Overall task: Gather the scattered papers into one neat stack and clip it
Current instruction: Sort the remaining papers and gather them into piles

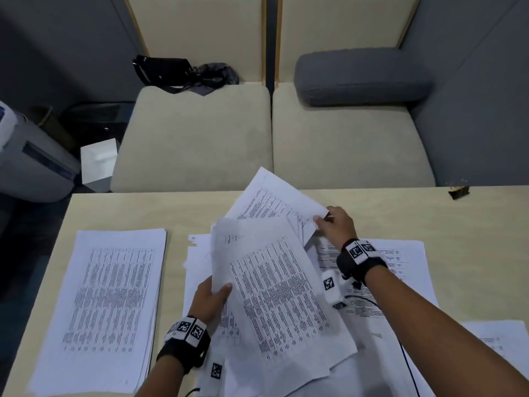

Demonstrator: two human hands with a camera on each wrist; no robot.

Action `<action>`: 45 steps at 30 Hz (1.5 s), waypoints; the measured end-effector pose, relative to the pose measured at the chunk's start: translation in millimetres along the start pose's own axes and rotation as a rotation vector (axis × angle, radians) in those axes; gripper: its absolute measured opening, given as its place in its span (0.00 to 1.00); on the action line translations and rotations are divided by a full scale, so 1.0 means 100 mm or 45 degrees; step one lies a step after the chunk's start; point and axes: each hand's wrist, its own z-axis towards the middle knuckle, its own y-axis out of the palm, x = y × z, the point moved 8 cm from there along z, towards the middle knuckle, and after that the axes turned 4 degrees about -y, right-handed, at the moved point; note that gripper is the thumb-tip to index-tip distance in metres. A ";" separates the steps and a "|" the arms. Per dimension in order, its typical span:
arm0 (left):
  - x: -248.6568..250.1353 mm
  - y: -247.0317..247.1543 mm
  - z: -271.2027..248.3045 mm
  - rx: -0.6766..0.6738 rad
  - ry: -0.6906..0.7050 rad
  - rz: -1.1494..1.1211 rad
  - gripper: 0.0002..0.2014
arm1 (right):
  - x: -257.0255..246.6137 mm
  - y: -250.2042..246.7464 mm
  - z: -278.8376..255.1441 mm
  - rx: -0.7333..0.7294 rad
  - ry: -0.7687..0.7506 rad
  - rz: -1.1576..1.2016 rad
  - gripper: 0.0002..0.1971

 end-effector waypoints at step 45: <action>0.22 -0.06 0.18 0.038 -0.136 0.039 0.08 | 0.40 -0.30 0.82 0.226 0.046 -0.064 0.14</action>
